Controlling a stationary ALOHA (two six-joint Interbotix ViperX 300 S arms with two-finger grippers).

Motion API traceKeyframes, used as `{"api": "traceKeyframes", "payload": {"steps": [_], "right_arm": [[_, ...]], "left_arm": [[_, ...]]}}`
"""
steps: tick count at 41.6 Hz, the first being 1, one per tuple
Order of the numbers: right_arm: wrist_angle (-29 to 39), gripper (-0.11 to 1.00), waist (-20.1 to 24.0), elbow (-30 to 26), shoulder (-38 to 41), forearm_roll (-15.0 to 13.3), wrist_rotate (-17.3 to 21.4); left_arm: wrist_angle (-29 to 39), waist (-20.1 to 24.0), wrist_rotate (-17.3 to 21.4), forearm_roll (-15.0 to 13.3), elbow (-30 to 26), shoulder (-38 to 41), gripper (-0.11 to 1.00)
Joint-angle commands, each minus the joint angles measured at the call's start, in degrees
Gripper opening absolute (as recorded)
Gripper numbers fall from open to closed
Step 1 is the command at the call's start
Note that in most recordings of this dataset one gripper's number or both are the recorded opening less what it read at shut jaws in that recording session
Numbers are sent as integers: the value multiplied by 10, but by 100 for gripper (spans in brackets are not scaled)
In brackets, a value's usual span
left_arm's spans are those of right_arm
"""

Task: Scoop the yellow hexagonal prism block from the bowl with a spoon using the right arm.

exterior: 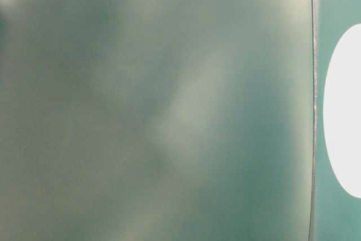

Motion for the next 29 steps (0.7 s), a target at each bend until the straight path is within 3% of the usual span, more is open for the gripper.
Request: {"api": "traceKeyframes", "payload": {"steps": [1,29], "right_arm": [[-4,41,3,-4,-4,4,-1],[-2,38,3,-4,-4,8,-2]], "left_arm": [[-3,0,1,2,-11,5,28],[4,1,0,2,-11,5,28]]}}
